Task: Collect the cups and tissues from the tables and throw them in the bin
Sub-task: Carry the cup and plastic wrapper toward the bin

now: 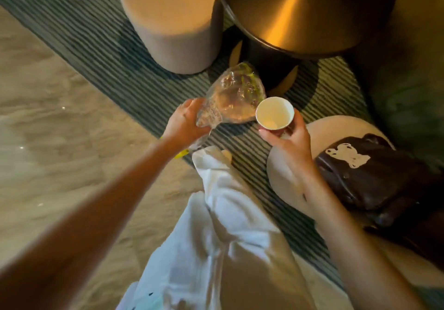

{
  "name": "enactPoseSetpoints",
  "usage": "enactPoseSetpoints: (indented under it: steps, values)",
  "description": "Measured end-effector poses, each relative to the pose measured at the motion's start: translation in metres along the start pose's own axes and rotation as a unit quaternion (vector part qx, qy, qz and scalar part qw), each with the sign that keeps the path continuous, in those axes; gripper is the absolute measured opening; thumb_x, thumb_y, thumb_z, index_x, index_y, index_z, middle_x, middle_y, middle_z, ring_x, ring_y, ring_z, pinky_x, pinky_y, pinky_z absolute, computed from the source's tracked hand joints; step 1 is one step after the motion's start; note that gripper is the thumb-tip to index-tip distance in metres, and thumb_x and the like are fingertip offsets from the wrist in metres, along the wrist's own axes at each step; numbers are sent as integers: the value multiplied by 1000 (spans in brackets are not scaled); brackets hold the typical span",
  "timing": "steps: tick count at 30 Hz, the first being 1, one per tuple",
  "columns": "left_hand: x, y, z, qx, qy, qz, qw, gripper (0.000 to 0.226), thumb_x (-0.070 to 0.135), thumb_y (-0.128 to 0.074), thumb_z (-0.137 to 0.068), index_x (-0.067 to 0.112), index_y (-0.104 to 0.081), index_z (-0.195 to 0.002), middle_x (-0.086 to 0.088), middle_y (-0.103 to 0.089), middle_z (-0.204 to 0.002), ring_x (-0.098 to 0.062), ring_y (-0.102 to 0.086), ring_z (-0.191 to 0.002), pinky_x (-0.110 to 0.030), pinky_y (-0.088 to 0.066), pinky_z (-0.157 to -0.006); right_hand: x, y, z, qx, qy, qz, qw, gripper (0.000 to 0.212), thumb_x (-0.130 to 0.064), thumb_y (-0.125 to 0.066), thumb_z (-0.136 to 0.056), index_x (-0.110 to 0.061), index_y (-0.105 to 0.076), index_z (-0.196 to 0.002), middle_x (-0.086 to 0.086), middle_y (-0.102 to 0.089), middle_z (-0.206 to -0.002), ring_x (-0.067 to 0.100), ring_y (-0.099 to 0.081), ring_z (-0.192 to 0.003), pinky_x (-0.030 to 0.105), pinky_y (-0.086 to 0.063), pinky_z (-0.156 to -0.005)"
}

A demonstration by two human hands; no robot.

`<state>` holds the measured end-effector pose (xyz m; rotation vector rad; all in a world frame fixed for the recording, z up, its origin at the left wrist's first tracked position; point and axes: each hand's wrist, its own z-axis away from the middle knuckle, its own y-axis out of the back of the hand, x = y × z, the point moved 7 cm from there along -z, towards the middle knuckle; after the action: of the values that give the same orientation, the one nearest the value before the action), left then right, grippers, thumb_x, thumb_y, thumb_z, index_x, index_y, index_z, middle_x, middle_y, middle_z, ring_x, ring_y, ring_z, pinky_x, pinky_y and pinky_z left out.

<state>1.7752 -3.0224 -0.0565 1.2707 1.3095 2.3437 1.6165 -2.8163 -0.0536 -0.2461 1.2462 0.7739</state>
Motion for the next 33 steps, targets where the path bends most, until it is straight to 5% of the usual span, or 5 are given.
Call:
enactPoseSetpoints:
  steps: [9, 16, 21, 25, 33]
  values:
    - [22, -95, -182, -137, -145, -29, 979, 70, 24, -72, -75, 16, -40, -137, -8, -47, -132, -24, -43, -122, -36, -37, -100, 65, 7, -104, 138, -28, 16, 990, 68, -14, -84, -68, -28, -46, -123, -27, -51, -112, -22, -49, -101, 0, -40, -80]
    - [-26, -221, -284, -208, -254, -91, 940, 74, 23, -74, -72, 9, -42, -137, -14, -50, -128, -32, -47, -117, -42, -38, -99, 172, -21, -148, 172, -101, -98, 975, 85, -41, -89, -55, -17, -49, -126, -12, -61, -114, 16, -58, -111, 37, -54, -85]
    - [-59, -300, -333, -221, -320, -144, 910, 74, 25, -75, -73, 11, -41, -137, -12, -50, -130, -30, -48, -116, -39, -39, -98, 234, -43, -182, 209, -113, -73, 969, 68, -27, -88, -62, -26, -50, -119, -10, -62, -108, 16, -60, -105, 21, -54, -81]
    - [-97, -341, -351, -215, -336, -200, 895, 85, 39, -74, -72, 12, -34, -142, -11, -47, -133, -31, -46, -120, -43, -35, -103, 271, -70, -200, 207, -128, -107, 964, 84, -44, -84, -51, -25, -50, -126, -21, -59, -115, 13, -57, -113, 38, -53, -93]
    - [-128, -274, -338, -120, -306, -228, 916, 54, 30, -62, -84, 9, -48, -133, -13, -48, -136, -32, -43, -127, -46, -30, -108, 253, -105, -231, 211, -101, -55, 971, 65, -38, -82, -65, -35, -49, -120, -14, -61, -116, 11, -59, -110, 42, -53, -92]
